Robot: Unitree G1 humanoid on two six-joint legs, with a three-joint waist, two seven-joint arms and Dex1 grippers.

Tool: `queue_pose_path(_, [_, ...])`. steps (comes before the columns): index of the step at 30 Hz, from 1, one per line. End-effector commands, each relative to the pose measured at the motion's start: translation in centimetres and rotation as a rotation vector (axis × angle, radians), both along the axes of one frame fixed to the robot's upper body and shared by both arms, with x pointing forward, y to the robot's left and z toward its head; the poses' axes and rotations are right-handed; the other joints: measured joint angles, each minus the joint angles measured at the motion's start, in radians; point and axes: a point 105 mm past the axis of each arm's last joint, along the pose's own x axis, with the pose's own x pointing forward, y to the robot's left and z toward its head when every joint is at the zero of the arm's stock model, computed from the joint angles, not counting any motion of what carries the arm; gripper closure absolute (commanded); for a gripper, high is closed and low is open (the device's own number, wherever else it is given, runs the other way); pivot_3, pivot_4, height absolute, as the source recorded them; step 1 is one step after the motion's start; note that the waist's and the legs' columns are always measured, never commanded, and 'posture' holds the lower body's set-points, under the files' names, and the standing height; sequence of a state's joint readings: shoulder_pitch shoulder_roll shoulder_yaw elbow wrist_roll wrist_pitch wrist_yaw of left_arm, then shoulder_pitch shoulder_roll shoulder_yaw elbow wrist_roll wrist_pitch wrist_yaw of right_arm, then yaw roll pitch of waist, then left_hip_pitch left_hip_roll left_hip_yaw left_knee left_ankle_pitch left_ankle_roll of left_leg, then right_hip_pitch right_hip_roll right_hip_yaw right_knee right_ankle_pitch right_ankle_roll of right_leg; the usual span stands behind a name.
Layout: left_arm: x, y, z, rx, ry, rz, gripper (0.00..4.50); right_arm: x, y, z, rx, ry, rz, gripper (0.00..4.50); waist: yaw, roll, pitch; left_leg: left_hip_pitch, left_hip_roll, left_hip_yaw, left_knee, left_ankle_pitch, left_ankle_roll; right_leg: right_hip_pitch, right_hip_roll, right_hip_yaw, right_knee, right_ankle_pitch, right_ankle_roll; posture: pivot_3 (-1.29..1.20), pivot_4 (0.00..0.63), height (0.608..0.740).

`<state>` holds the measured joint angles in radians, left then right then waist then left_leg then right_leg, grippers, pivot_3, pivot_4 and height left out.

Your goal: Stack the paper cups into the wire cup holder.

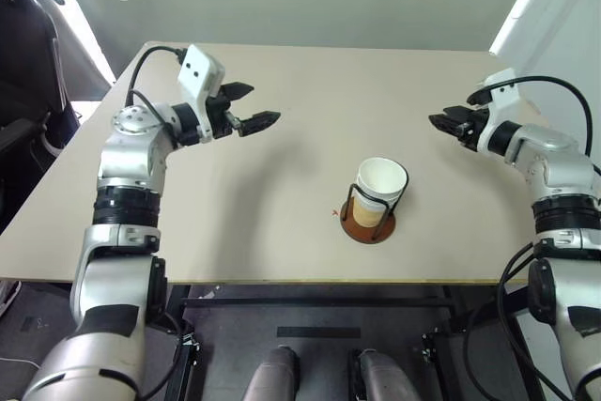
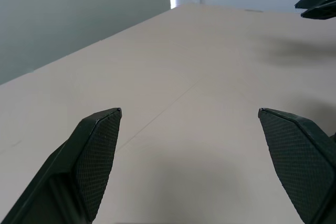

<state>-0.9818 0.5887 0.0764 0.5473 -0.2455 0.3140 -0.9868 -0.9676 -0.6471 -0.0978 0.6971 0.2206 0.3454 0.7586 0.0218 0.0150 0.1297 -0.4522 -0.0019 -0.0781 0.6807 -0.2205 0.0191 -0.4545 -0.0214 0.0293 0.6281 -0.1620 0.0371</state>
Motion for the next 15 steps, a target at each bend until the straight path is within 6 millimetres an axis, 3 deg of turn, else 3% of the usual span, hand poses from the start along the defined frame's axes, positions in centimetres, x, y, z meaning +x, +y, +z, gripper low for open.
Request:
queue_pose_path(1, [-0.5, 0.4, 1.1, -0.024, -0.059, 0.005, 0.0, 0.0, -1.0, 2.5, 0.032, -0.108, -0.044, 2.61, 0.0, 0.0, 0.0, 0.0, 0.0, 0.0, 0.0, 0.0, 0.0, 0.0, 0.0, 0.0, 0.0, 0.0, 0.0, 0.0, 0.15, 0.74])
queue_pose_path(9, [-0.9, 0.9, -0.6, -0.046, -0.021, 0.03, 0.0, 0.1, -4.5, 1.9, 0.173, -0.201, -0.235, 2.61, 0.002, 0.0, 0.0, 0.0, 0.0, 0.0, 0.0, -0.001, -0.001, 0.0, 0.0, 0.0, 0.0, 0.0, 0.0, 0.0, 0.15, 0.74])
queue_pose_path(15, [-1.4, 1.0, -0.7, -0.066, -0.025, 0.04, 0.0, 0.2, -5.0, 2.3, 0.259, -0.238, -0.27, 2.61, 0.0, 0.0, 0.0, 0.001, 0.0, 0.0, 0.0, -0.001, -0.001, 0.0, 0.0, 0.0, 0.001, 0.0, -0.001, 0.0, 0.15, 0.74])
